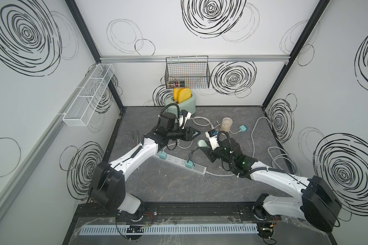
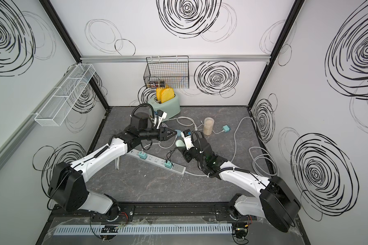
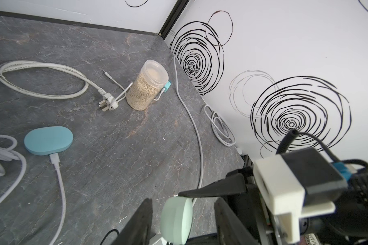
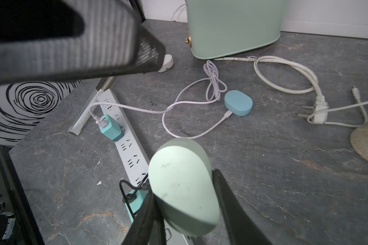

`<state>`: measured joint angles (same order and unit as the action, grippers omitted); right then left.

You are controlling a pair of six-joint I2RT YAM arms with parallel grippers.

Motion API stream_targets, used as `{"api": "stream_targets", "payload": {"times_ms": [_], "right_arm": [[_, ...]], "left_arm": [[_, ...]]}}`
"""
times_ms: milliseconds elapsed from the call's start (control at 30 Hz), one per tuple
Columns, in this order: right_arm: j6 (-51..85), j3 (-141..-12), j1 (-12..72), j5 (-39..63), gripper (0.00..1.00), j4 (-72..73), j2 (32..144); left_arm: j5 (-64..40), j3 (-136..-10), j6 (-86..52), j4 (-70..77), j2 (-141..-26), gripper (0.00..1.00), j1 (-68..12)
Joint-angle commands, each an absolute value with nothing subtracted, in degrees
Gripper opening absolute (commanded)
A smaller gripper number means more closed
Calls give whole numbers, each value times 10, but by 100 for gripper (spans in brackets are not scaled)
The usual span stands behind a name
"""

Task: Charge the bluetooth headset
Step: Insert the charging cable into the bluetooth headset, then place the bluetooth headset at the center of the board.

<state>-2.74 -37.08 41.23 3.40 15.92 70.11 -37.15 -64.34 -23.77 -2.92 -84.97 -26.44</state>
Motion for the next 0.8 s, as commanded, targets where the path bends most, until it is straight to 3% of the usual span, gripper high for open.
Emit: {"api": "stream_targets", "payload": {"times_ms": [0,233,367,767], "right_arm": [[-5,-379,394,65,12,157,688],[11,-386,368,90,12,166,686],[23,-387,357,108,12,174,686],[32,-381,345,125,12,184,678]], "left_arm": [[-371,-639,-196,-22,-822,54,-259],[-364,-641,-92,-100,-826,58,-284],[-349,-662,-69,-153,-862,45,-300],[-367,-671,-62,-179,-897,33,-309]]}}
